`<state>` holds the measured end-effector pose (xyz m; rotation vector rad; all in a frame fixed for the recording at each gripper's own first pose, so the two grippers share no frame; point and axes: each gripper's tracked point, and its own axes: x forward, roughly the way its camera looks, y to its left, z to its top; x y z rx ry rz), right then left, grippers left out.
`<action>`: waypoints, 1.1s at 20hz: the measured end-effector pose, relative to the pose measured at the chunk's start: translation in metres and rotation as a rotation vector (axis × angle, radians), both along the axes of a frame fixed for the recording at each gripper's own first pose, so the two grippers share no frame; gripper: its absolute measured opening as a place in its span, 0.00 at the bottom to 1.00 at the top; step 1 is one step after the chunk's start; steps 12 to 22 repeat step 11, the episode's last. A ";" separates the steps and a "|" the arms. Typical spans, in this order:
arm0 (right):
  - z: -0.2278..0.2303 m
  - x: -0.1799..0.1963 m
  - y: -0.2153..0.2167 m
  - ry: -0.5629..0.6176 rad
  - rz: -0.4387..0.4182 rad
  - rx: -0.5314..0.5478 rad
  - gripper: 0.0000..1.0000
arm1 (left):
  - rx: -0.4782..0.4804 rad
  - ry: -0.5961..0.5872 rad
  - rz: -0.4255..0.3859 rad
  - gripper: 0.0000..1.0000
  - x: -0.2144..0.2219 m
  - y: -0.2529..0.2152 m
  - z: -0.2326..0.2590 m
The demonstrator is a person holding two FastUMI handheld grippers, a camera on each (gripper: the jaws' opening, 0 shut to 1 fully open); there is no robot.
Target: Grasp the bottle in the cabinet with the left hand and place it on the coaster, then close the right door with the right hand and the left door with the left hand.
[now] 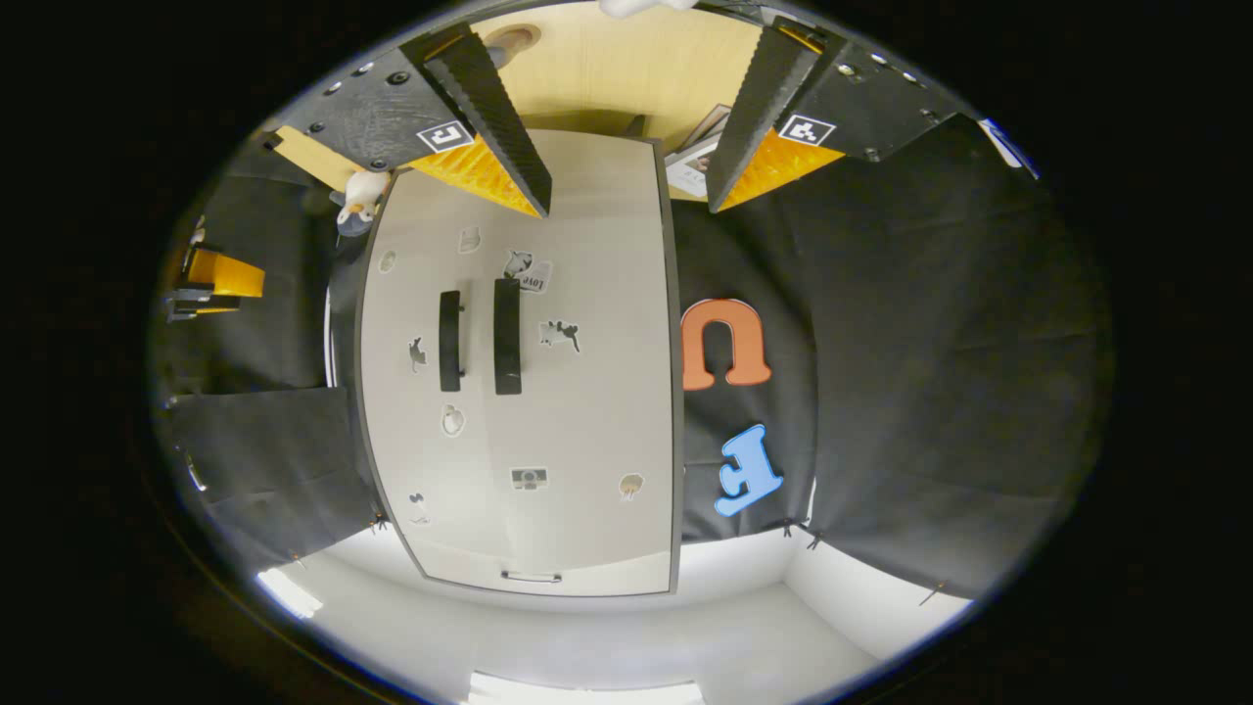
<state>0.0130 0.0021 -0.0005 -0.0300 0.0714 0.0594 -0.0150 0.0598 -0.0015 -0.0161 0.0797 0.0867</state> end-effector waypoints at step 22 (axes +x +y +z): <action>0.003 -0.004 -0.002 -0.005 -0.011 -0.011 0.96 | 0.003 -0.004 -0.037 0.97 0.005 -0.009 0.003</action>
